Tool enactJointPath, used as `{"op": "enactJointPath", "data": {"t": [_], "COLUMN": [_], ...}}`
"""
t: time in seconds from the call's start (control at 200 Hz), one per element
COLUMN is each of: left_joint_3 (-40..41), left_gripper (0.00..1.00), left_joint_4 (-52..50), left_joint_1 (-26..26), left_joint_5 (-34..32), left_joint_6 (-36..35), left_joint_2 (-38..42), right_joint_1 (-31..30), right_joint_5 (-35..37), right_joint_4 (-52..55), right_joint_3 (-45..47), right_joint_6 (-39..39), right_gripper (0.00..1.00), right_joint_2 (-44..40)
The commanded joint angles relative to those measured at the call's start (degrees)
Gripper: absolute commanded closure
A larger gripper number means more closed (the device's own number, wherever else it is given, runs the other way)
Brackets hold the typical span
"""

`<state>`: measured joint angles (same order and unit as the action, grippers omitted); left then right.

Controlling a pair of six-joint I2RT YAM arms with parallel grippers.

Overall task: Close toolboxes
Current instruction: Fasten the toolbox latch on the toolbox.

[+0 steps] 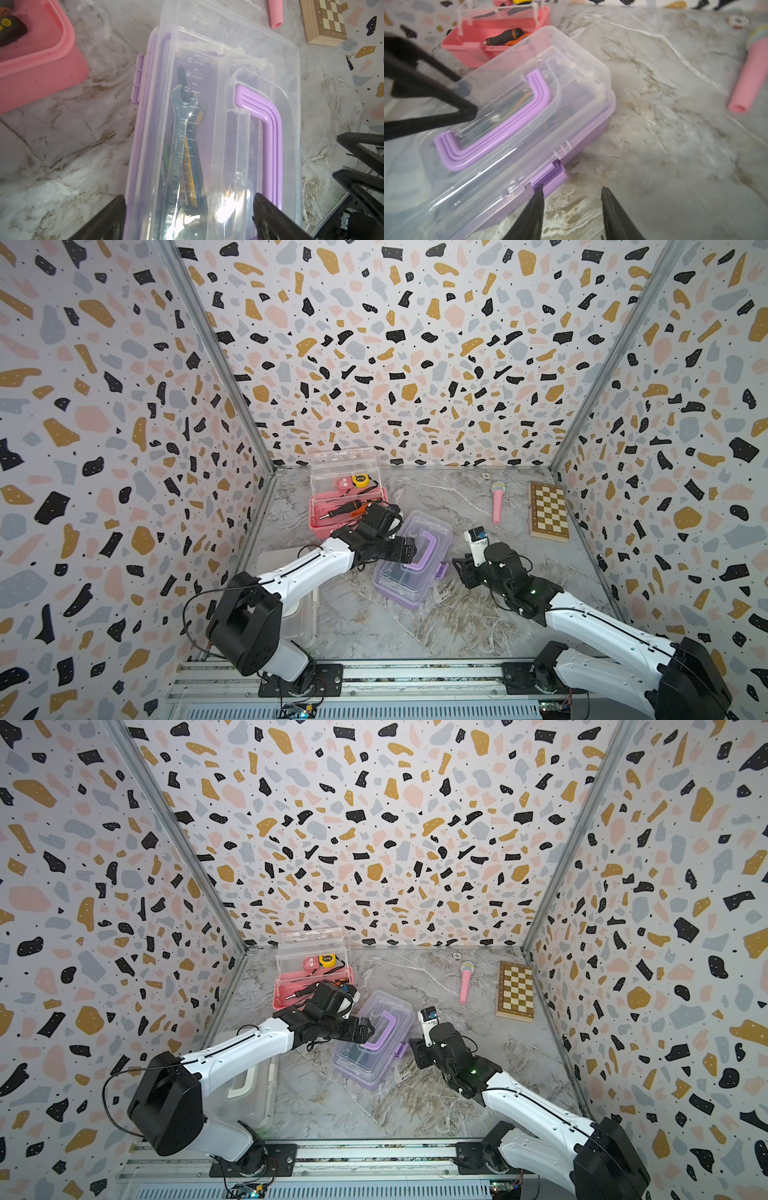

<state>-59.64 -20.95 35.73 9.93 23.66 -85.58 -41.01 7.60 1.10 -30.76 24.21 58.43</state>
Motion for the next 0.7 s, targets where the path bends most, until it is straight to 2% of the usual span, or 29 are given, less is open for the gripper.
{"op": "enactJointPath", "data": {"t": [0.0, 0.155, 0.26, 0.471, 0.691], "left_joint_3": [0.92, 0.95, 0.71, 0.21, 0.4], "left_gripper": [0.07, 0.06, 0.06, 0.06, 0.06], "left_joint_4": [1.31, 2.0, 2.82, 2.84, 2.4], "left_joint_1": [-0.13, -0.39, -0.56, -0.59, -0.55], "left_joint_5": [-0.96, -1.15, -0.89, -0.46, -0.79], "left_joint_6": [0.25, 0.14, 0.14, 0.07, -0.25], "left_joint_2": [0.09, -0.4, -0.64, -1.1, -0.97], "right_joint_1": [-0.12, -0.12, -0.12, -0.12, -0.07], "right_joint_5": [6.32, 3.41, -1.2, -7.49, -9.76], "right_joint_4": [3.79, 2.41, -3.23, -9.22, -11.28], "right_joint_3": [2.24, 3.32, 3.9, 1.93, 0.32], "right_joint_6": [13.84, 18.57, 19.93, 20.62, 20.45], "right_gripper": [0.58, 0.58, 0.58, 0.59, 0.59], "right_joint_2": [0.63, 3.59, 6.19, 12.02, 13.98]}}
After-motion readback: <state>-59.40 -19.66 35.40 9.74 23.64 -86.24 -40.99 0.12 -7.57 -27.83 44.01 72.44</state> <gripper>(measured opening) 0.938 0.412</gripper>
